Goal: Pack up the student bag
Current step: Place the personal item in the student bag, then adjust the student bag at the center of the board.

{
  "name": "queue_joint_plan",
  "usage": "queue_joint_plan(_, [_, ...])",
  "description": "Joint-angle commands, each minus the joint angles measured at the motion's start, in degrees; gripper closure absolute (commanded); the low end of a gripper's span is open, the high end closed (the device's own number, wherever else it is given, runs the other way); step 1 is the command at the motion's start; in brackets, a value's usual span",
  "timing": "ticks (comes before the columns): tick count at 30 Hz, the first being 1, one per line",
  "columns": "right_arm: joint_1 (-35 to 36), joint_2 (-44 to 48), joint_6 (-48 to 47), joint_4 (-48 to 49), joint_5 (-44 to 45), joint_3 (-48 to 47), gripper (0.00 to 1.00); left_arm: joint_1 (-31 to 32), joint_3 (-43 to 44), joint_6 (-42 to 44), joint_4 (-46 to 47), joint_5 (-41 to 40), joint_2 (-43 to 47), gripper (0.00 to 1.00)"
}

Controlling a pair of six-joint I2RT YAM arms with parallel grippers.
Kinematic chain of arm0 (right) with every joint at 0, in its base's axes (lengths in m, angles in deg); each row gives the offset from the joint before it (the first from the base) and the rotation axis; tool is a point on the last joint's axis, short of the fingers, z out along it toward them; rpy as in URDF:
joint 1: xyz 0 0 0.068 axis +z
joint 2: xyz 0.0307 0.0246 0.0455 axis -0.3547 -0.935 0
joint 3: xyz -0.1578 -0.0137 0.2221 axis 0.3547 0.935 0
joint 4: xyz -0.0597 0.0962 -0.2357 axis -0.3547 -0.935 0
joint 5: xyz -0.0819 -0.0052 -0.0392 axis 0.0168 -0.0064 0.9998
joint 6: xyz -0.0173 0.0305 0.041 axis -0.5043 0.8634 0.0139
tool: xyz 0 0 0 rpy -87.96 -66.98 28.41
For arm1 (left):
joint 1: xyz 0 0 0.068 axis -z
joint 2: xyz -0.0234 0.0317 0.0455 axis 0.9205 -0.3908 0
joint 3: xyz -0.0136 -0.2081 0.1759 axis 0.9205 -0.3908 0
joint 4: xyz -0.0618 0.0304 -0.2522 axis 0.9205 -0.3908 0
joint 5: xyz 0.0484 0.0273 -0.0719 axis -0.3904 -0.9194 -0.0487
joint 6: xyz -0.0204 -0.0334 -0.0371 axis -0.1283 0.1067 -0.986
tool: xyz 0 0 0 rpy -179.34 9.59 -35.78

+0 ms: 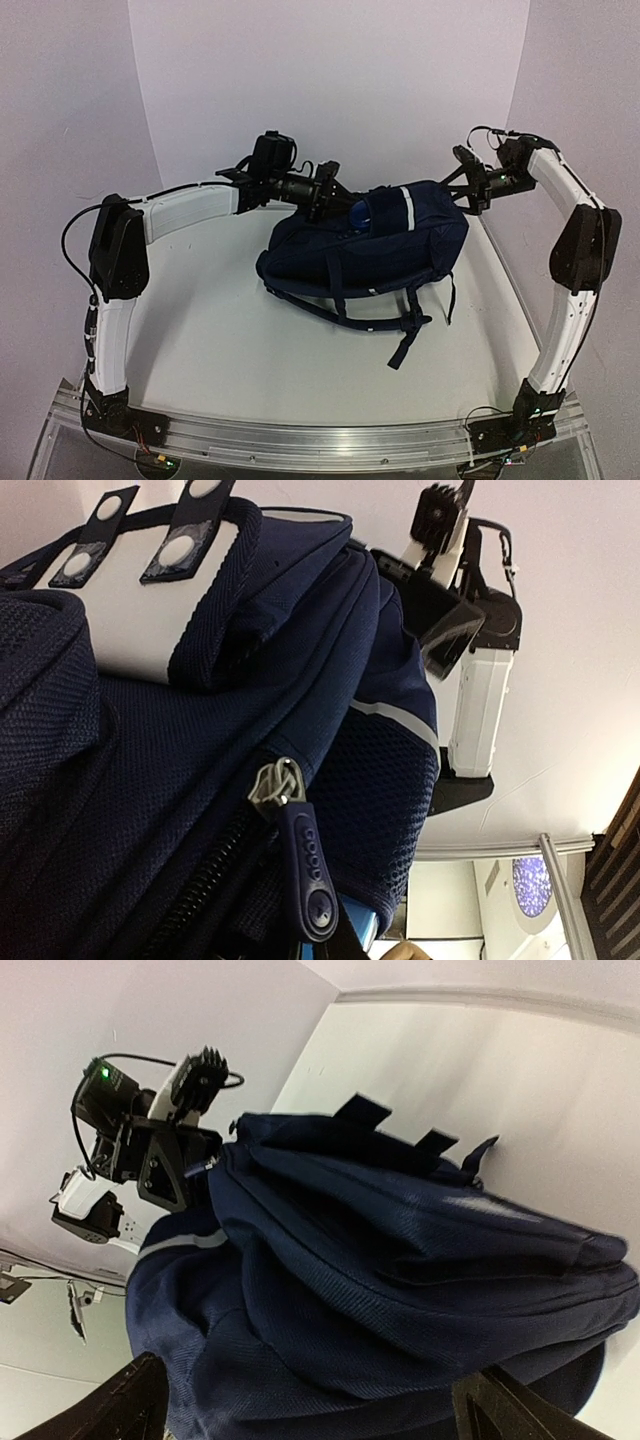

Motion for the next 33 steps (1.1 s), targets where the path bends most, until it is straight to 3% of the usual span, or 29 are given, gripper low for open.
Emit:
queue_joint_plan(1, [4.4,6.4,-3.5,-6.5,2.1,5.5,0.02,-1.1,3.6,-0.3,-4.6,-3.5,-2.3,0.95])
queue_joint_plan(5, [5.8,6.8,-4.6,-6.1,3.1,7.7,0.02,-0.8,7.9,3.0,-10.6,-2.9,-4.5,0.94])
queue_joint_plan(7, [5.9,5.3,-3.1,-6.1,2.0,6.9,0.02,-1.2,6.2,3.7,-11.3,-3.5,-3.0,0.88])
queue_joint_plan(12, [5.9,2.3,2.1,-3.8,-0.9,7.2,0.02,-3.9,-3.3,4.5,-11.8,-7.2,5.8,0.76])
queue_joint_plan(16, [5.9,1.9,6.3,-0.8,-2.0,9.2,0.03,-5.1,-5.8,7.6,-17.1,-8.2,10.8,0.66])
queue_joint_plan(21, [5.9,2.1,7.7,0.6,-1.7,10.9,0.06,-2.7,-11.8,9.7,-21.9,-9.2,18.9,0.51])
queue_joint_plan(24, [6.2,3.2,6.2,0.6,-0.6,14.8,0.08,-0.7,-21.4,6.7,-20.6,-12.4,24.5,0.42])
queue_joint_plan(29, [7.5,4.7,2.0,2.7,2.5,24.8,0.11,1.2,-37.3,1.1,-15.2,-16.2,28.3,0.47])
queue_joint_plan(33, [8.1,5.3,5.6,15.0,7.1,35.1,0.12,-0.3,-39.6,2.3,-12.5,-19.3,22.5,0.53])
